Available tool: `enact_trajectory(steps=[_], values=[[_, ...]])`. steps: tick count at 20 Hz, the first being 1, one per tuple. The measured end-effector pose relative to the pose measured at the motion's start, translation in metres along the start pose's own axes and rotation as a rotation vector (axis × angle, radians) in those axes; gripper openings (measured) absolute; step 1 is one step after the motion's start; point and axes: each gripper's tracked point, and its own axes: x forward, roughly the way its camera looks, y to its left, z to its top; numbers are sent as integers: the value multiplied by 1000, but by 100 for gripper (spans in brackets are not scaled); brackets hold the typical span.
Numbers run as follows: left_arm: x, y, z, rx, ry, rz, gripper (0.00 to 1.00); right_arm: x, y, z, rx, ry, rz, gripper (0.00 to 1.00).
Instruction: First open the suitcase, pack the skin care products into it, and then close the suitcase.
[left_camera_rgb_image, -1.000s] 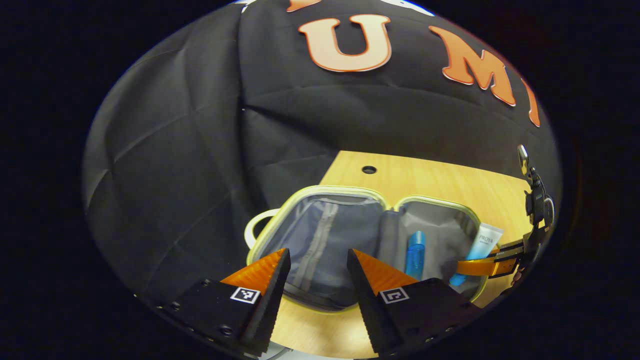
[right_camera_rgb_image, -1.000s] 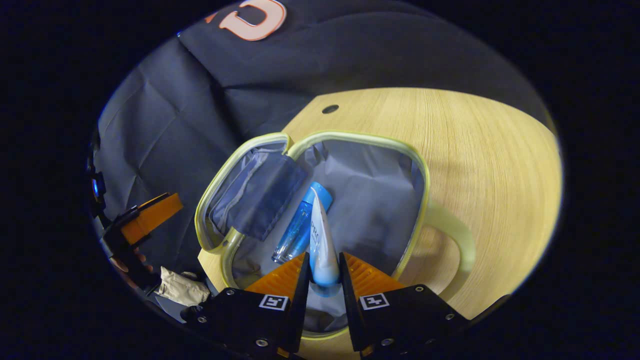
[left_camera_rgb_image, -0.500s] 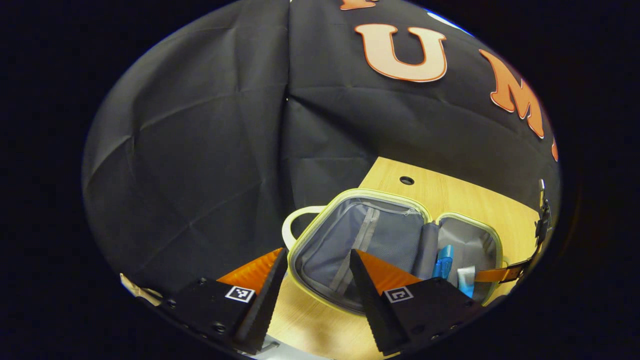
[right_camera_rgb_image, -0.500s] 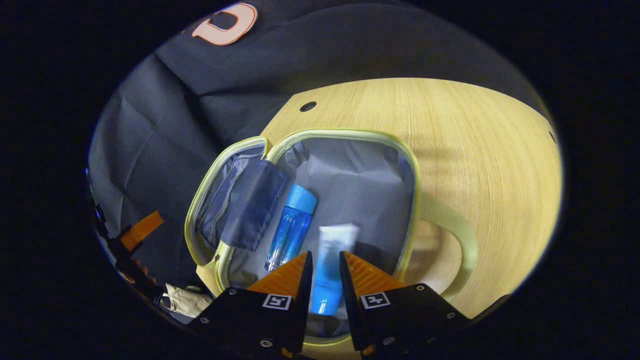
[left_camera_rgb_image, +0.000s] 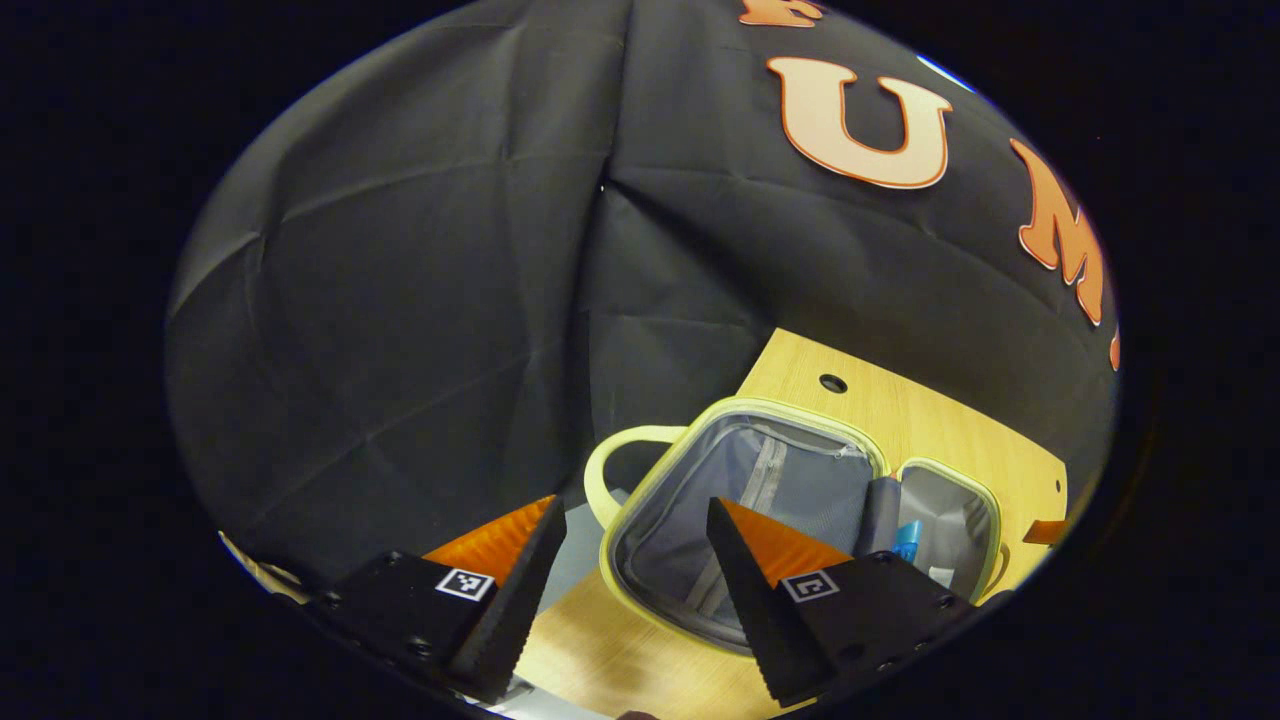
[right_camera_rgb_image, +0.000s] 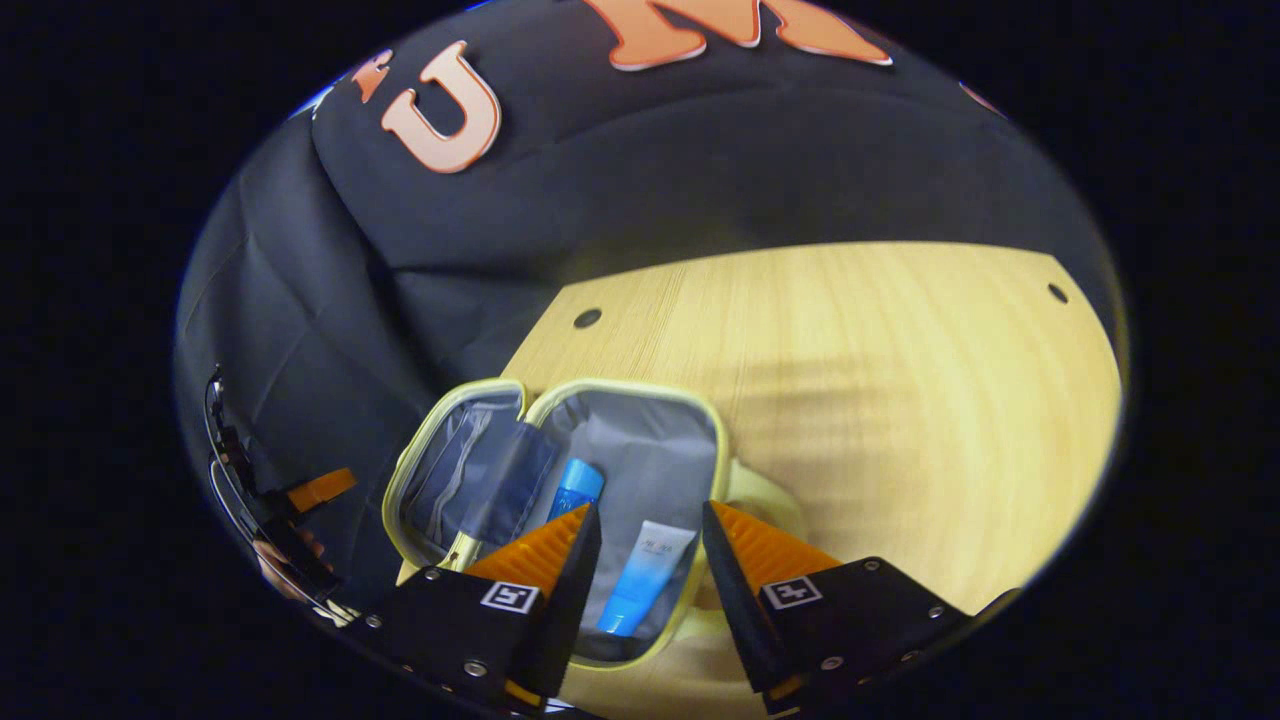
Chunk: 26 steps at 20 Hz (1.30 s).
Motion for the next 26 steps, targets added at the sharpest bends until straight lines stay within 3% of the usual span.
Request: enact_trajectory(steps=[7,8,11,12,13,14,19,20,23,26], values=[[53,25,9,-166,53,-38,91,-71,-34,52,17,-185,-107,89],[60,27,8,-190,62,-37,87,-80,-38,58,10,-208,-120,90],[85,33,5,-271,101,-43,96,-104,-48,78,-25,-272,-160,94],[92,37,2,-300,120,-39,91,-111,-50,84,-26,-291,-171,94],[99,40,-4,-321,145,-36,96,-116,-51,88,-23,-306,-176,94],[107,43,-10,-342,168,-27,91,-122,-55,91,-17,-314,-187,94],[139,47,-31,-374,273,-13,92,-142,-73,94,-20,-334,-240,95],[145,46,-33,-386,286,-16,87,-145,-75,94,-23,-333,-245,94],[157,38,-49,-414,354,-28,55,-152,-81,96,-29,-336,-262,94],[151,42,-48,-321,369,-27,23,-161,-91,97,-33,-344,-268,95]])
